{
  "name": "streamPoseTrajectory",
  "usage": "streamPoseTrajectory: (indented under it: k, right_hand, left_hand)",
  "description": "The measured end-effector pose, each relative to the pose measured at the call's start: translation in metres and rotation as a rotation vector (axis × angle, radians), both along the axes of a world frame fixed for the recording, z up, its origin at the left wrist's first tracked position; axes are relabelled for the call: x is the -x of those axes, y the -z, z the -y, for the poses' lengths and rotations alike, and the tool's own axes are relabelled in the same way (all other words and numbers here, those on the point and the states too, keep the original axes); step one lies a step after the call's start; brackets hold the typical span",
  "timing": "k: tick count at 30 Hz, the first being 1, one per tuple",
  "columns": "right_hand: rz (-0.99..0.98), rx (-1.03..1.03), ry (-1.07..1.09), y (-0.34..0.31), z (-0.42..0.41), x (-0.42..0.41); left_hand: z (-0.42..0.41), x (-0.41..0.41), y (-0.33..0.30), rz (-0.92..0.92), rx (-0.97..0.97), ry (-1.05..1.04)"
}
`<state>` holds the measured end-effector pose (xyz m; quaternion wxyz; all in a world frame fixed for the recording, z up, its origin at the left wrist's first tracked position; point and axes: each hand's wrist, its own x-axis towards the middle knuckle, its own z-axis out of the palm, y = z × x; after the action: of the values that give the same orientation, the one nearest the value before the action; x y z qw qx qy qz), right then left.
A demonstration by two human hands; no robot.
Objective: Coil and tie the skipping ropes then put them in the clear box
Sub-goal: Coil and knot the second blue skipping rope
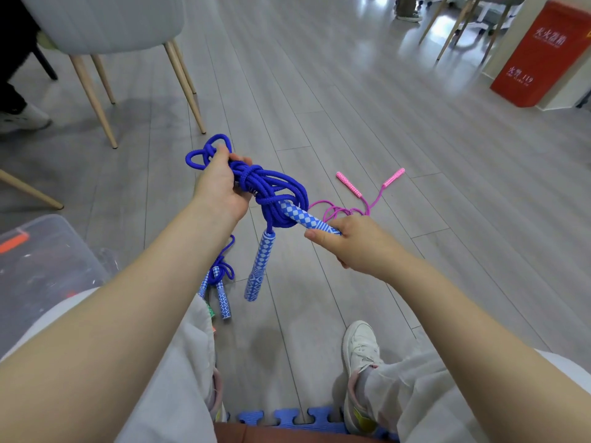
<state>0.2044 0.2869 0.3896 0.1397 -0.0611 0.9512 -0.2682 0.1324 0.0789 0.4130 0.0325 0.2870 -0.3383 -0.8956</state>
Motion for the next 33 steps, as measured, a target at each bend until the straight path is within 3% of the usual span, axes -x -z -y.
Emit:
streamPoseTrajectory:
  k: [15,19,24,26,30,33]
  right_hand:
    - [0.036,-0.048,-0.031,-0.003,-0.014,0.012]
    - [0.03,-0.075,-0.011,0.011,-0.013,0.014]
    - [0.111,-0.175,-0.008,0.033,-0.003,0.023]
    - [0.104,-0.122,-0.021,0.033,0.004,0.025]
    - [0.001,0.278,0.003,0.033,0.038,0.035]
    - [-0.129,0.317,0.097,0.043,0.067,0.052]
  left_hand:
    - [0.012,0.012,0.004,-0.036,-0.068,-0.035]
    - [0.002,0.011,0.01,-0.081,-0.045,0.031]
    - [-0.014,0.008,0.02,-0.006,0.01,0.103]
    - [-0.016,0.012,0.019,0.011,0.02,0.119]
    - [-0.01,0.032,0.017,0.01,0.052,0.197]
    - [-0.003,0.049,0.022,0.021,0.124,0.304]
